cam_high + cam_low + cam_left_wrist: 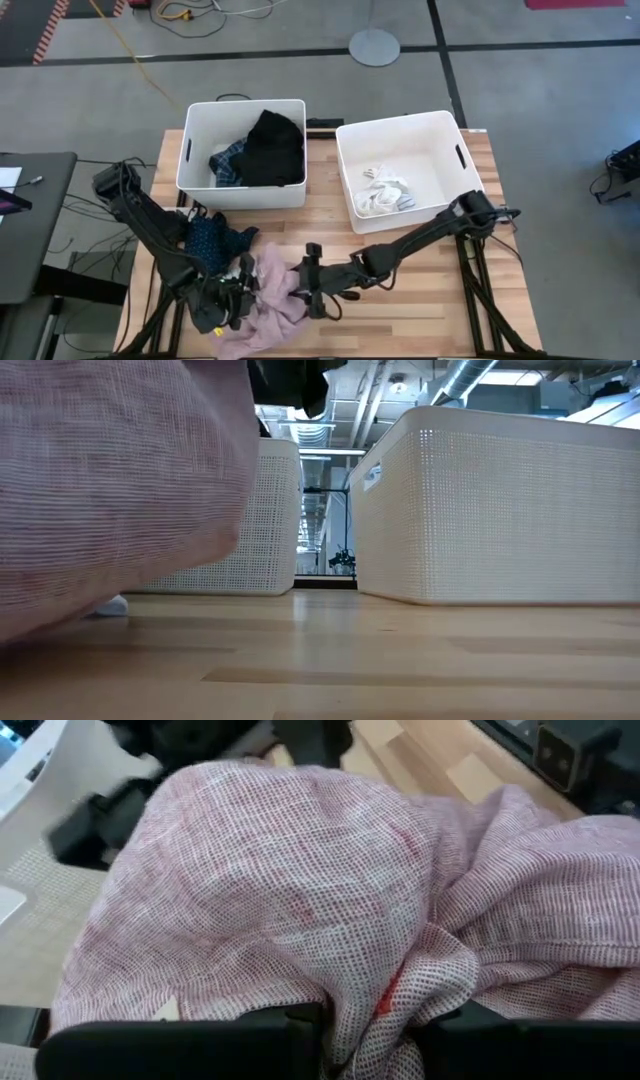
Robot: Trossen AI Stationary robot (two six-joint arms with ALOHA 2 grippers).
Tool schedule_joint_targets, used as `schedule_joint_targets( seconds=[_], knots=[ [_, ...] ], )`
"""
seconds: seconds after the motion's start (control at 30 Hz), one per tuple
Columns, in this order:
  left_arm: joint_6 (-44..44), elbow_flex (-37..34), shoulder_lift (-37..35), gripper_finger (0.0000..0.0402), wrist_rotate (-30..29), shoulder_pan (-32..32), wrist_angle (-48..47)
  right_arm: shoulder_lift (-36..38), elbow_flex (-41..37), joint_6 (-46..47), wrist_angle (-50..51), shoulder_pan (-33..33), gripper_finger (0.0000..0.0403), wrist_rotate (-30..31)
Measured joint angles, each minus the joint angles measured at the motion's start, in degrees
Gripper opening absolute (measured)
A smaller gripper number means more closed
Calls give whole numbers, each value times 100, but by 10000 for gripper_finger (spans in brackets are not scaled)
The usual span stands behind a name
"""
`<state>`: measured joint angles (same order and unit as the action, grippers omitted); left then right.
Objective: Sort clothes
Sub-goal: Put the pink long-sleeved shirt into the left laundry bin
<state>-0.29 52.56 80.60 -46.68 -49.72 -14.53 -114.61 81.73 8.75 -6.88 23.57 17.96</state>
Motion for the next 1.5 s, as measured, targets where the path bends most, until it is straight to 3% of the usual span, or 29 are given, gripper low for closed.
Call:
schedule_joint_targets(
  seconds=[0.3, 0.63, 0.83, 1.13, 1.23, 1.33, 1.5],
  knots=[
    [291, 9, 2, 52, 18, 243, 111, -7, -456, 44, -953, -7, 280, -506],
    [354, 9, 2, 52, 43, 398, 122, -11, -456, -2, -1026, -22, 364, -647],
    [494, 9, 2, 52, 270, 492, 143, -534, -423, 185, -1964, -93, 369, -1140],
    [563, -2, 17, 52, 360, 597, 165, -1535, 151, 503, -2615, -238, 364, -1559],
    [561, -2, 17, 52, 473, 597, 196, -1682, 340, 534, -2598, -298, 338, -1557],
    [550, -2, 17, 52, 470, 582, 230, -1694, 391, 530, -2562, -313, 284, -1433],
    [517, -1, 10, 52, 462, 582, 238, -1657, 392, 257, -2532, -321, 122, -1266]
  ],
)
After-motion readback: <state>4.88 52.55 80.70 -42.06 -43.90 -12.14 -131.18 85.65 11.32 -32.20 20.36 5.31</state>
